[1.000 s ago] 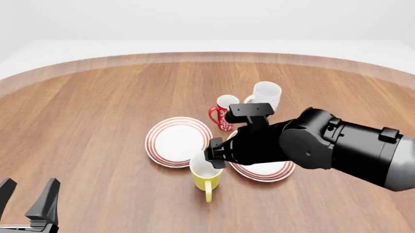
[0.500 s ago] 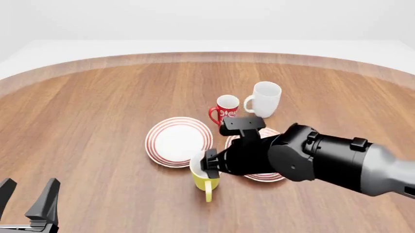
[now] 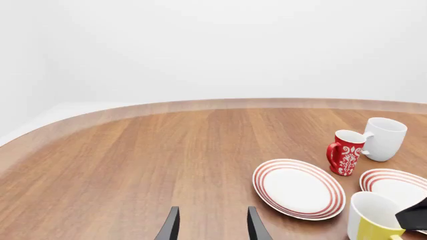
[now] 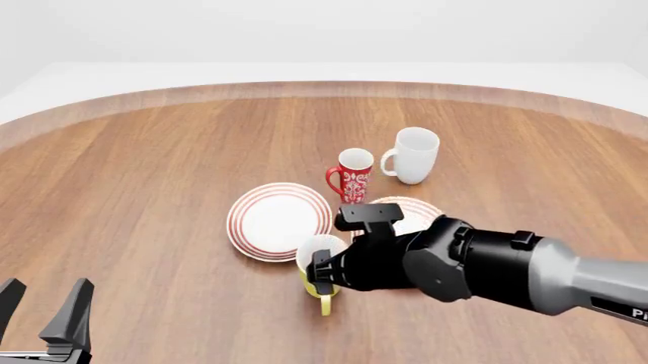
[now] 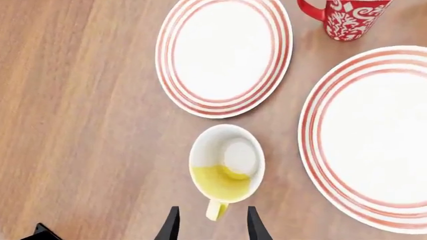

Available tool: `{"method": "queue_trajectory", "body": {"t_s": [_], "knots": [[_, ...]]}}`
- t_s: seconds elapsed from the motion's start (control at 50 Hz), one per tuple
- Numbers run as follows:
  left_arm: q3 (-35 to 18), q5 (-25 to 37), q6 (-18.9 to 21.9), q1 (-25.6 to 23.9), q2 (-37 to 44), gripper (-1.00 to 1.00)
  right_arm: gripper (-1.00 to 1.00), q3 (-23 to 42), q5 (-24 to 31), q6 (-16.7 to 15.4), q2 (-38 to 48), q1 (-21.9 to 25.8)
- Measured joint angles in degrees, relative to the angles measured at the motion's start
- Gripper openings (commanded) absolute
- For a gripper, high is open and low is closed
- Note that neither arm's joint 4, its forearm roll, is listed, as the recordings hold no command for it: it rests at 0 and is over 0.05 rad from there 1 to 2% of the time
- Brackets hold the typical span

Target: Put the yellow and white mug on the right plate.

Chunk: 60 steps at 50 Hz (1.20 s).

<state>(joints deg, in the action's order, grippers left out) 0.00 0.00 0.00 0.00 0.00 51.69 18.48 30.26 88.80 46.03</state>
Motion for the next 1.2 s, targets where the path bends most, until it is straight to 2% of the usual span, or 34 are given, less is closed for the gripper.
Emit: {"method": "queue_trajectory", "body": {"t_s": [1.2], "knots": [[0.0,0.0,0.0,0.0,0.0,1.0,1.0,-7.67,-12.65,5.69,5.88,2.69]]}}
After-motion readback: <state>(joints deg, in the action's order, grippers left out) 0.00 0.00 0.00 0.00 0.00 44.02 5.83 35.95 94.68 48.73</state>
